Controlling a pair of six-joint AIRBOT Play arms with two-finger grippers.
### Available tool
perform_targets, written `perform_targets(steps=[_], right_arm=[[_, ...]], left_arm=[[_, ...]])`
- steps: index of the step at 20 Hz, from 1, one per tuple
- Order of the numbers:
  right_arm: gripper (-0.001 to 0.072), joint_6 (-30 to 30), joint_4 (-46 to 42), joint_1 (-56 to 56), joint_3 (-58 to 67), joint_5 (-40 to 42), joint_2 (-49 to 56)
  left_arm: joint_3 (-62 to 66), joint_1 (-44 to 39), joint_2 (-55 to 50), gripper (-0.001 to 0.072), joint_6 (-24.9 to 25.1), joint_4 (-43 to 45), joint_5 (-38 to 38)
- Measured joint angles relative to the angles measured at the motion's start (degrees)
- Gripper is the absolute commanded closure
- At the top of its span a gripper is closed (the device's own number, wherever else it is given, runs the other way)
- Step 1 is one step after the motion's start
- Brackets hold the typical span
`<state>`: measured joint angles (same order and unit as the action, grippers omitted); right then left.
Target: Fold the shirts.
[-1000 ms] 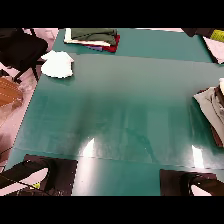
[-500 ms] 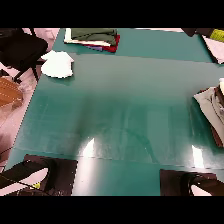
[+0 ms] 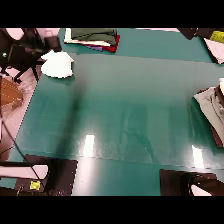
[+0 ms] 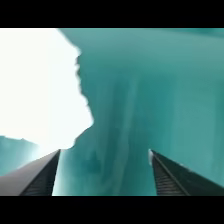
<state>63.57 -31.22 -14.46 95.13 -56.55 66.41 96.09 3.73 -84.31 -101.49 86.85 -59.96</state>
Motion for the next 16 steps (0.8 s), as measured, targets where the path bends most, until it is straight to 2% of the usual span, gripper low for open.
perform_targets(steps=[4, 6, 9, 12, 15, 16], right_arm=[[0.0323, 0.00, -0.07, -0.13, 0.00, -2.62, 0.00], [0.0323, 0.00, -0.20, -0.15, 0.00, -3.39, 0.00], [0.0323, -0.04, -0.33, -0.15, 0.00, -4.13, 0.00], [0.0323, -0.44, -0.39, -0.17, 0.00, -4.35, 0.00], [0.0323, -0.63, -0.39, -0.17, 0.00, -4.61, 0.00], [0.0324, -0.68, -0.39, -0.15, 0.00, -4.72, 0.00]], left_arm=[[0.02, 7.43, -8.50, -0.0013, -4.37, -7.89, 1.81], [0.02, 10.05, -10.82, -0.0013, -7.80, -7.28, 3.87], [0.13, 12.04, -13.16, -0.0013, -11.96, -1.99, 6.23], [0.15, 12.79, -16.41, -0.0013, -13.33, -0.81, 8.94], [0.17, 13.05, -20.00, -0.0013, -12.87, -4.61, 12.39], [0.20, 13.03, -21.11, 0.0045, -12.70, -5.92, 13.62]])
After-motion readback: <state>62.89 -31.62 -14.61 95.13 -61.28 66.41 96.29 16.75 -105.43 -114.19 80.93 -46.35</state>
